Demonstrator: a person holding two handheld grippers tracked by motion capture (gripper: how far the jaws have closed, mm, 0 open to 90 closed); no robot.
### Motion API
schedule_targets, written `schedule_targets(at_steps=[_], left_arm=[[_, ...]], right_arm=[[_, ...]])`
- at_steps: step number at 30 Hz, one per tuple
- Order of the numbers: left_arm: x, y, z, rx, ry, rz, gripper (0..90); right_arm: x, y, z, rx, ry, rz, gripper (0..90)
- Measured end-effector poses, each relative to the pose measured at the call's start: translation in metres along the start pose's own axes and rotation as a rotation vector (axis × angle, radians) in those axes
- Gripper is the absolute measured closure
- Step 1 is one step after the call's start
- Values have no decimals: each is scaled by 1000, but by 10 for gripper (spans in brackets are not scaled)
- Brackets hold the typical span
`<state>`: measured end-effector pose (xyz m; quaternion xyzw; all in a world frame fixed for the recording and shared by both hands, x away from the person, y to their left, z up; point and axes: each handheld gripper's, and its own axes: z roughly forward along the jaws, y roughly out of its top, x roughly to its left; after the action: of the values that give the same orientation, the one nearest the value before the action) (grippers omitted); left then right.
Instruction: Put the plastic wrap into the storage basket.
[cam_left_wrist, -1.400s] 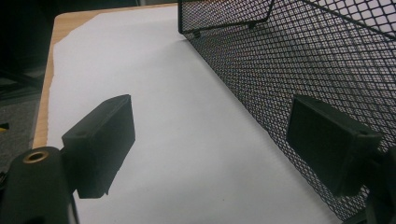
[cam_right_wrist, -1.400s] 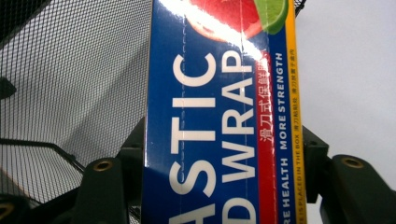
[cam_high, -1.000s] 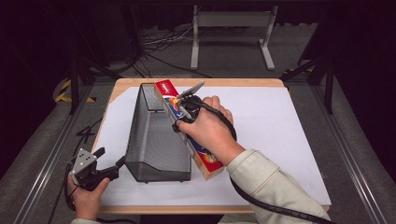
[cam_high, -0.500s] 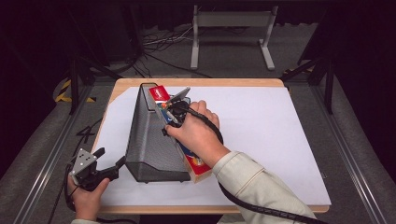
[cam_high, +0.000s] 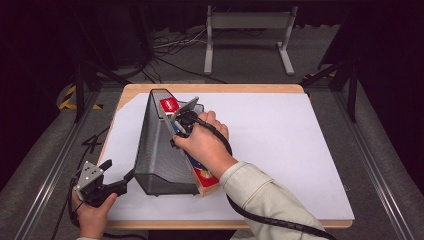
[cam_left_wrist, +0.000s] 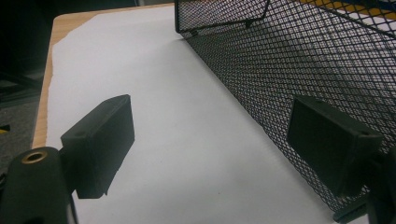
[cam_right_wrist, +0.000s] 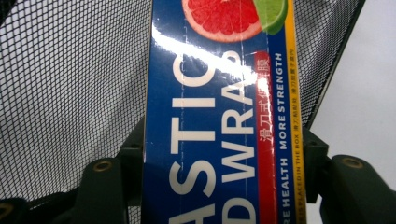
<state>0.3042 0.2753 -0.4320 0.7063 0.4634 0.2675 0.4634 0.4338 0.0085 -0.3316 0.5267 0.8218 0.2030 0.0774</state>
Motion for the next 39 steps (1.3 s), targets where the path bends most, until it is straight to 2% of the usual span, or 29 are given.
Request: schedule_targets(at_steps=[12, 26, 29, 33, 39], left_arm=[[0, 1, 2, 4, -2, 8, 158], [0, 0, 2, 5, -6, 3, 157], [0, 0, 2, 5, -6, 2, 158], [1, 0, 2, 6, -5, 4, 158], [1, -1, 2, 1, -3, -5, 157]], right_arm=[[9, 4, 15, 49, -30, -15, 401], [11, 12, 26, 109, -44, -18, 399], [13, 13, 28, 115, -53, -46, 397], [14, 15, 31, 131, -62, -52, 396], [9, 17, 37, 147, -48, -91, 392]])
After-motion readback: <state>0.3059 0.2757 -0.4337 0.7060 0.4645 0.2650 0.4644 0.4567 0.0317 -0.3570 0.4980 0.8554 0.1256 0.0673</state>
